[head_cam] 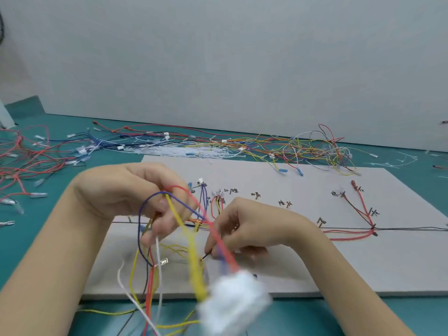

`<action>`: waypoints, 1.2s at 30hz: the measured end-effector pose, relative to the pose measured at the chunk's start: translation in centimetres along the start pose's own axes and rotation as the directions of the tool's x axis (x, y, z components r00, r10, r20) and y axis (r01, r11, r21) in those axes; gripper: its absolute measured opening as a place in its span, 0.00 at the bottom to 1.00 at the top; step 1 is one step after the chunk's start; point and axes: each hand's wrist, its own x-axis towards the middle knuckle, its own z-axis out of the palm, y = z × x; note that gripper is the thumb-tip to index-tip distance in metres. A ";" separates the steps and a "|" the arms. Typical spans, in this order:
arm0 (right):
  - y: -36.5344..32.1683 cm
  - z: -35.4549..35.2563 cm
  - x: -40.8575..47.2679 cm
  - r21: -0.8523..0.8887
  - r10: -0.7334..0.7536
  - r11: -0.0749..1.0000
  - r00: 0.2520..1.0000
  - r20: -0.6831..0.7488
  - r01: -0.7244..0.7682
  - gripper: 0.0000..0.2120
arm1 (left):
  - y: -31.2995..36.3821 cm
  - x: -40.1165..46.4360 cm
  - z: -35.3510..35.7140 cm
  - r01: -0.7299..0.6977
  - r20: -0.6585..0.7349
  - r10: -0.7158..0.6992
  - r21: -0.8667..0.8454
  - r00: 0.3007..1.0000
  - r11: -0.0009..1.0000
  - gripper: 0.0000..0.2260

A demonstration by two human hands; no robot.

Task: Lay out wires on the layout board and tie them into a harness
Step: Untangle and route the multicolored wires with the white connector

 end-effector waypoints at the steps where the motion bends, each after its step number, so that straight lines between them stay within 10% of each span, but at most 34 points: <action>1: 0.0 0.1 0.1 -0.018 -0.004 1.000 1.000 -0.019 0.003 0.04 | -0.1 0.1 0.0 0.020 -0.035 -0.019 0.028 0.999 0.999 0.07; 7: -0.1 0.0 -0.3 -0.040 -0.036 0.999 0.996 -0.085 0.032 0.05 | 0.4 0.6 0.2 -0.077 0.247 0.076 -0.004 0.966 0.997 0.09; 12: 0.0 -0.6 -0.3 -0.029 -0.061 0.998 0.983 -0.173 0.057 0.09 | -0.6 2.1 -0.8 0.031 0.113 -0.047 0.142 0.993 0.989 0.21; 36: 0.4 -1.4 -0.9 0.007 -0.011 1.000 0.996 -0.087 0.012 0.06 | -0.6 2.9 0.5 0.172 0.032 -0.202 0.407 0.979 0.897 0.15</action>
